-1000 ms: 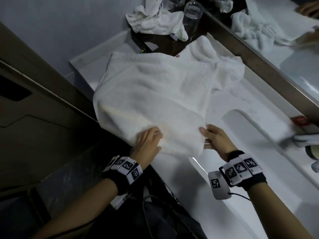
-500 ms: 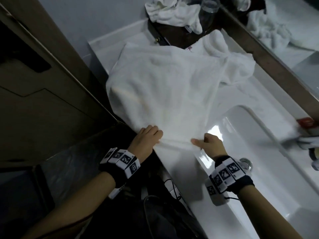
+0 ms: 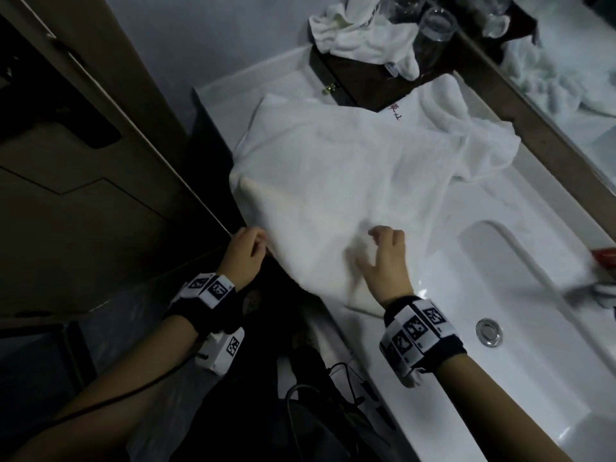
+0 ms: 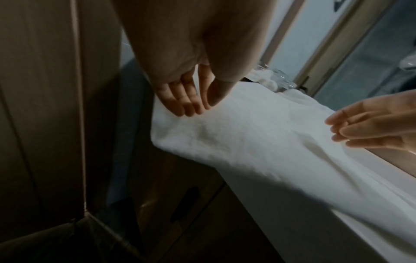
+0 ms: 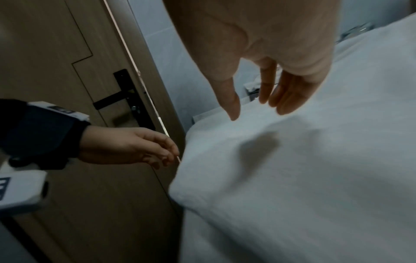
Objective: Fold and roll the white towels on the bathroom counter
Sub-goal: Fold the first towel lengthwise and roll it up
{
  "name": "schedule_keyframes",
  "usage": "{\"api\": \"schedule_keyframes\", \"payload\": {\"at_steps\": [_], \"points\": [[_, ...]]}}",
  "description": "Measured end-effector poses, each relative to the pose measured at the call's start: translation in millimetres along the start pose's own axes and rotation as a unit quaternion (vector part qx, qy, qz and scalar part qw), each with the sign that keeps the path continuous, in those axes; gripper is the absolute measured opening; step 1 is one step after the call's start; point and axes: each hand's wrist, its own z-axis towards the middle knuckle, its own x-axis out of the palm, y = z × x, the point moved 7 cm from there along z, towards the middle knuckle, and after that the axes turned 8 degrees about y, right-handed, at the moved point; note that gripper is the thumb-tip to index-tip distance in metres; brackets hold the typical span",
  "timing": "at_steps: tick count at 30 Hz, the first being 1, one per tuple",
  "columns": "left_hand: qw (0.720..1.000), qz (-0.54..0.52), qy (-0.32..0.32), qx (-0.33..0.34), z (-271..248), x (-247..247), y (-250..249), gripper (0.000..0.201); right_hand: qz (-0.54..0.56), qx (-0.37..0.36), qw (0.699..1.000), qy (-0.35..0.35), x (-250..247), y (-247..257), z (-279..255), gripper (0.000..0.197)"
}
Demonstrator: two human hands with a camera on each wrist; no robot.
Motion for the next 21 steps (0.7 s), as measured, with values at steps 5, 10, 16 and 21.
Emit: {"api": "schedule_keyframes", "payload": {"at_steps": [5,10,16,21], "points": [[0.993,-0.082,-0.021,-0.084,30,-46,53,0.031,0.004,-0.090,0.991,0.097,59,82,33,0.043],[0.987,-0.123,0.010,-0.100,71,-68,75,0.057,-0.113,-0.107,0.982,0.108,102,119,64,0.069],[0.981,-0.137,0.085,-0.111,107,-66,80,0.054,-0.165,-0.032,0.980,0.103,126,96,81,0.083],[0.982,-0.148,0.088,-0.079,117,-61,71,0.032,-0.171,-0.033,0.980,0.096,126,88,83,0.090]]}}
